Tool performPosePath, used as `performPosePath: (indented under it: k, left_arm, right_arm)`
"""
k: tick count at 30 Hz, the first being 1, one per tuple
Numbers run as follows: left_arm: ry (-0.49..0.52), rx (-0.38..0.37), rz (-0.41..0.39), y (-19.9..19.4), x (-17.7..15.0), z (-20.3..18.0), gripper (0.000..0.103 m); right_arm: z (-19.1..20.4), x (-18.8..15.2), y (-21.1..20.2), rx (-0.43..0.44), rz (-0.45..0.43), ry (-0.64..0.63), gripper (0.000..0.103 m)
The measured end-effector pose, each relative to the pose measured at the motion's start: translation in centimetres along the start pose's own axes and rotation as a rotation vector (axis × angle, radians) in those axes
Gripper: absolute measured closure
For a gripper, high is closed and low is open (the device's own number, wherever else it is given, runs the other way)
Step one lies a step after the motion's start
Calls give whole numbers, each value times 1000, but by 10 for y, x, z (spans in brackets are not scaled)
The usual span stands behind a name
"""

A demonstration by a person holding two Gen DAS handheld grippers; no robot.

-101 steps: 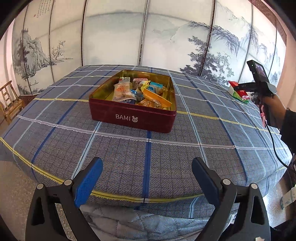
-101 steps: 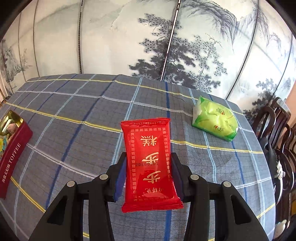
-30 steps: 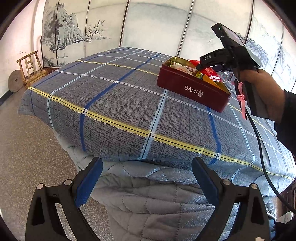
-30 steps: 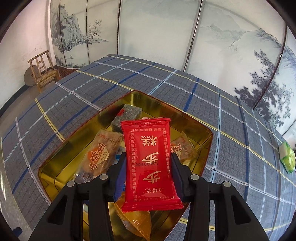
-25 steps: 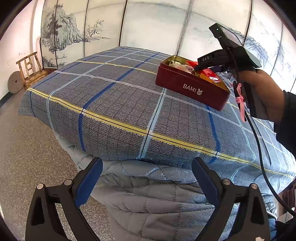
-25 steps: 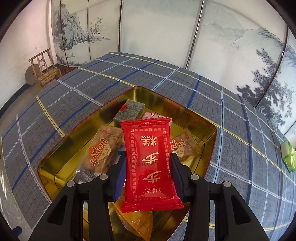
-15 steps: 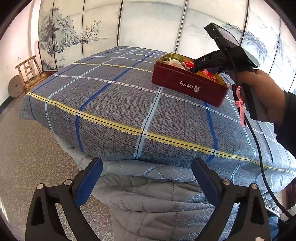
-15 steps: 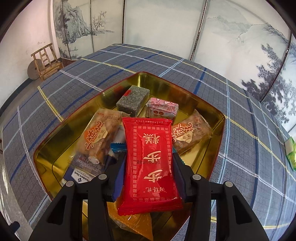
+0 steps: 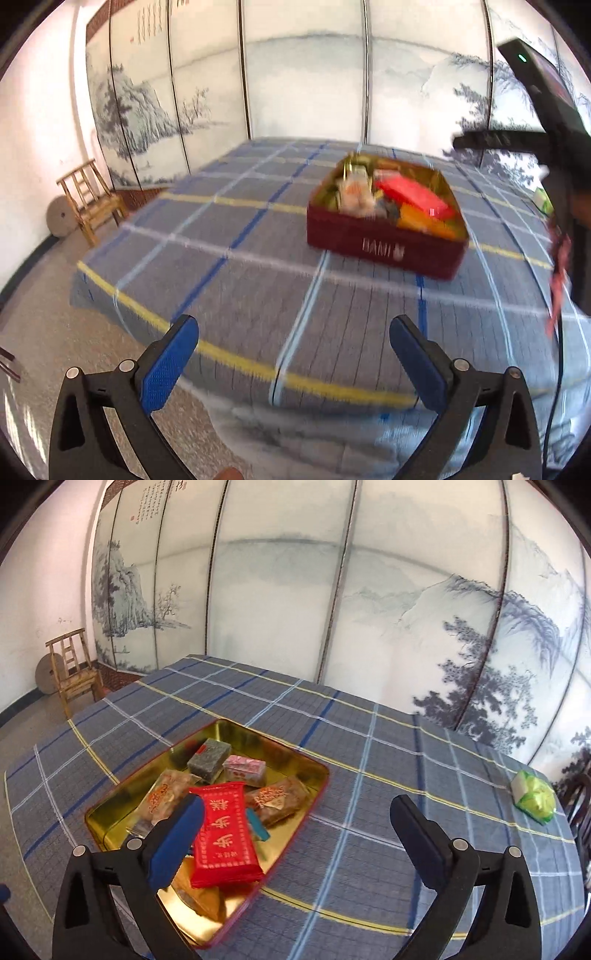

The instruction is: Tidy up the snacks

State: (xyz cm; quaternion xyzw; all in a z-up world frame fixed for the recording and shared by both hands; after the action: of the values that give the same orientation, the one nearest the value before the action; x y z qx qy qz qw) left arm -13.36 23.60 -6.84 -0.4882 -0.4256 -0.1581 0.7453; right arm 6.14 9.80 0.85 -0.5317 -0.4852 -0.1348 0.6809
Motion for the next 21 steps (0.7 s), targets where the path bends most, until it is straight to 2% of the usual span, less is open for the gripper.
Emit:
performPosePath:
  k: [6,11,21]
  left_arm:
    - [39,96,-76,1,50,-19,0]
    - [15,54,-79,0,65,-36,0]
    - [2,66,-29,10,71,-65,0]
  right_arm:
    - [-20,-18,-33,21,8,93,2]
    - [-40,-34,-67,-7,-33,123,2]
    - [-58,-39,-87,14,-72,165,1]
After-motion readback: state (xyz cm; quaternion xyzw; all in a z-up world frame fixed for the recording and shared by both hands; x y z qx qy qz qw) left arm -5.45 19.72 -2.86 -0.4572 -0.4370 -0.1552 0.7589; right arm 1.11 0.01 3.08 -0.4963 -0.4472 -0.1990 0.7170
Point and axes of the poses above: each gripper's, at about its wrist camera, not at the fingertips, and y roughly the way its jaws point, z to its left, x to its top, the point moved 8 cm from there along y, roughly the way its jaws point, and after that the axes turned 11 degrees about x, right-handed, at the moved point
